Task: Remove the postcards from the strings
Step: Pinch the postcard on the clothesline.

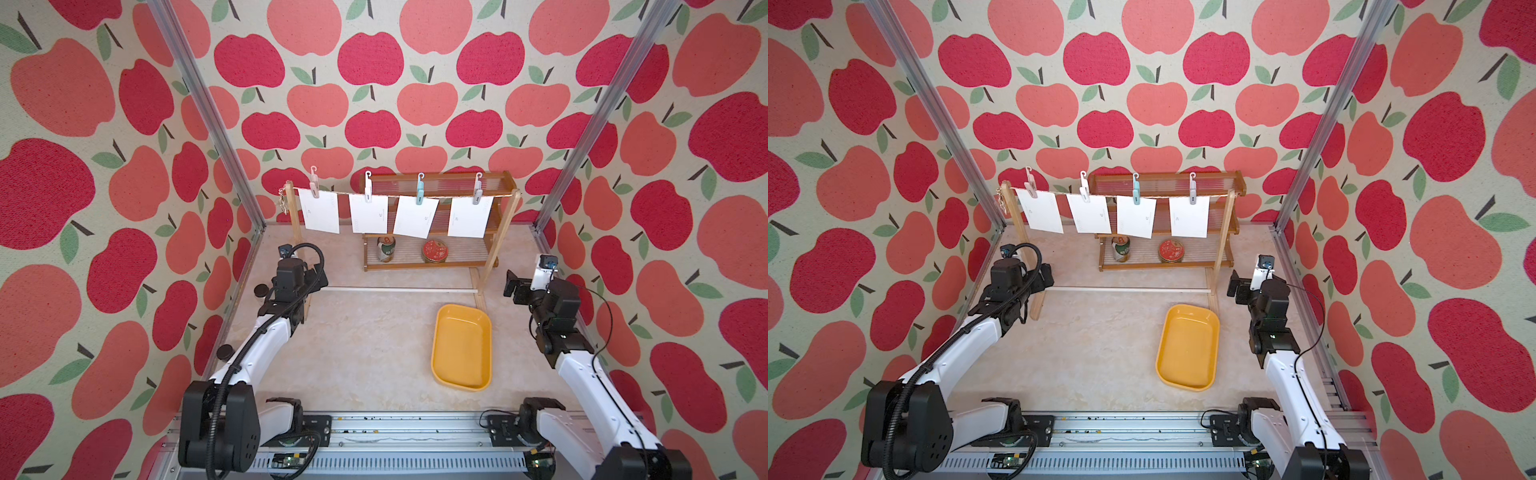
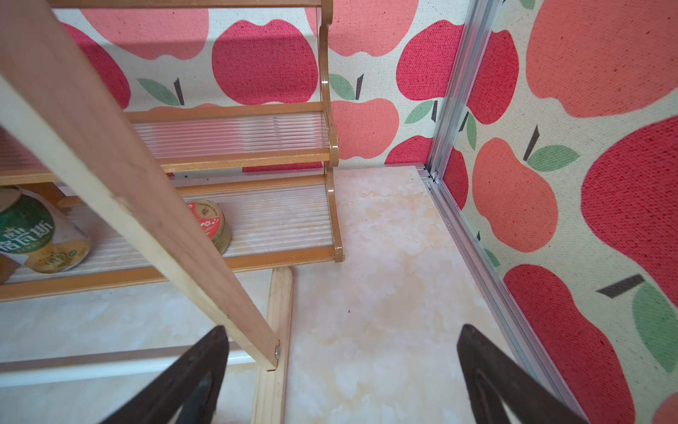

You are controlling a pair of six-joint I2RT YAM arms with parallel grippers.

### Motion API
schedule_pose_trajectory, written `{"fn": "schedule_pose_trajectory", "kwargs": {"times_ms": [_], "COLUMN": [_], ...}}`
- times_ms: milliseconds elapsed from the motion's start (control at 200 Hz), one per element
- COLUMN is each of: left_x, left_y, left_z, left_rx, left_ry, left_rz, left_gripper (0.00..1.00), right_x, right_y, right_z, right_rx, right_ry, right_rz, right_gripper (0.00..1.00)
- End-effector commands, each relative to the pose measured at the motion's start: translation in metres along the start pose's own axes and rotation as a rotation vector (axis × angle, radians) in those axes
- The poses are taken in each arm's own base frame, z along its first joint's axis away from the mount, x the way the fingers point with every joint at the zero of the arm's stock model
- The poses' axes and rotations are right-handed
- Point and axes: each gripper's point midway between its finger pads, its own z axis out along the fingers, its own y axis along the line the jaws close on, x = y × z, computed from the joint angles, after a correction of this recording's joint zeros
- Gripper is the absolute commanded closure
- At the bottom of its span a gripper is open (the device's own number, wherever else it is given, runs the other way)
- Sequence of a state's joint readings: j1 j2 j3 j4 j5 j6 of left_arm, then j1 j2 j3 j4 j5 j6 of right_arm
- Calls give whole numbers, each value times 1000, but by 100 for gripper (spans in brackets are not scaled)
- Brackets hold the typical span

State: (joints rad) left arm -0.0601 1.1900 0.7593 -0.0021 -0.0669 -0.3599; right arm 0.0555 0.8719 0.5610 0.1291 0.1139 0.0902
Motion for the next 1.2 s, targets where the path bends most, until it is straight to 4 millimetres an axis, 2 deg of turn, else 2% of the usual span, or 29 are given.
{"fn": "schedule_pose_trajectory", "kwargs": {"times_ms": [0, 80, 175, 245, 345, 430, 680, 785, 910, 1035, 1195], "left_x": [16, 10, 11, 13, 20, 25, 44, 52, 53, 42, 27], "left_y": [-14, -38, -69, -92, -126, -157, -260, -297, -331, -362, -390], "left_z": [-14, -24, -35, -43, -50, -57, -75, -82, -83, -83, -78], "left_rx": [155, 268, 303, 341, 396, 460, 661, 738, 812, 891, 963], "left_ry": [123, 97, 91, 112, 130, 130, 133, 123, 116, 88, 10], "left_rz": [-286, -290, -162, -87, 24, 81, 231, 295, 303, 272, 226], "left_gripper": [1, 1, 1, 1, 0, 1, 1, 1, 0, 0, 1], "right_x": [-2, -3, -16, -22, -30, -43, -95, -115, -137, -158, -178], "right_y": [-5, -19, -7, 3, 15, 21, 50, 61, 74, 91, 118], "right_z": [-21, -33, -40, -44, -48, -56, -85, -97, -109, -120, -127], "right_rx": [16, 87, -12, -62, -115, -140, -254, -307, -363, -448, -549], "right_ry": [61, 46, 20, 62, 130, 134, 85, 71, 48, 31, 20], "right_rz": [171, 352, 356, 327, 283, 241, 130, 93, 46, 24, -33], "right_gripper": [1, 1, 1, 2, 10, 11, 11, 11, 12, 12, 11]}}
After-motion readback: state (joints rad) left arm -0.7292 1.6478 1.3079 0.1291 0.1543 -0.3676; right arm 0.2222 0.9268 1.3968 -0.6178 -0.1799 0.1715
